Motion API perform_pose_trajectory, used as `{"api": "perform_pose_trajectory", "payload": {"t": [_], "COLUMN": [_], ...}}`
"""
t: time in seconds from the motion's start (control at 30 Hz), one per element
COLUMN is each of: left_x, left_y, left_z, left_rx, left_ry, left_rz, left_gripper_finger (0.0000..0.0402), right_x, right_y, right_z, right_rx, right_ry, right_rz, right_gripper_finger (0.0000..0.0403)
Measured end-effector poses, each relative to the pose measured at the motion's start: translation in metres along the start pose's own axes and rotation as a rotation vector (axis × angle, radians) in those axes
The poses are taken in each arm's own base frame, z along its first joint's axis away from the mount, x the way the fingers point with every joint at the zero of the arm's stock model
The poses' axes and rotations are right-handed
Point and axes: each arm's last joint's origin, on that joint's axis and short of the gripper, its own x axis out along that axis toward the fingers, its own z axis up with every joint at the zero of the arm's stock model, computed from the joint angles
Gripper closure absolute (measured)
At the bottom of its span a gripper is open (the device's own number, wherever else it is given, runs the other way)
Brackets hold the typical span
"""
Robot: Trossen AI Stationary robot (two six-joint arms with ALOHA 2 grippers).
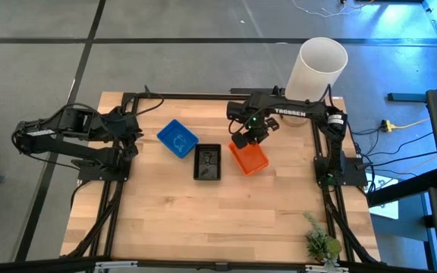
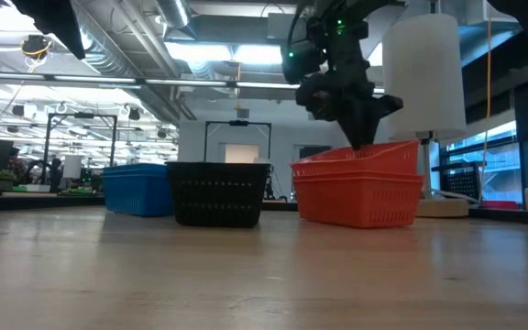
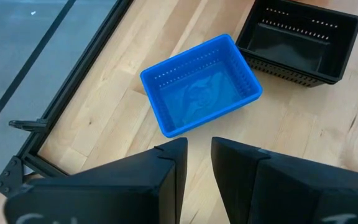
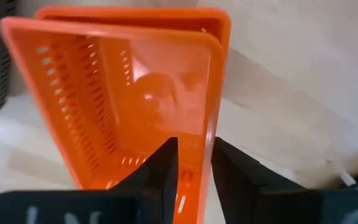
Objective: Stack baskets by color
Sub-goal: Stack the bottom orange bin on the top orange bin, then return to Home Position
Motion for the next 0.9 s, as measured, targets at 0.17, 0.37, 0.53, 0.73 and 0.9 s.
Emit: {"api": "perform_pose_trajectory", "payload": {"t": [0.17,0.37,0.53,0.73,0.9], "left_x": [0.000,0.000,0.000,0.000,-0.002], "left_y": [0.000,0.000,-0.001,-0.003,-0.001], "left_z": [0.000,0.000,0.000,-0.001,-0.002], "left_rx": [0.001,0.001,0.000,0.006,0.006], "left_ry": [0.000,0.000,0.015,0.027,0.016], "left_rz": [0.000,0.000,-0.050,-0.093,-0.087], "left_gripper_finger": [0.0337,0.0337,0.0337,0.0337,0.0360], "right_x": [-0.011,-0.011,-0.010,-0.010,-0.019], "right_y": [0.002,0.008,0.014,0.025,0.039], "right_z": [-0.005,-0.009,-0.015,-0.014,-0.026], "right_rx": [-0.026,-0.096,-0.147,-0.268,-0.448], "right_ry": [-0.011,0.010,0.027,-0.022,-0.026], "right_rz": [-0.020,0.009,0.033,0.116,0.169], "right_gripper_finger": [0.0310,0.0310,0.0311,0.0338,0.0394]}}
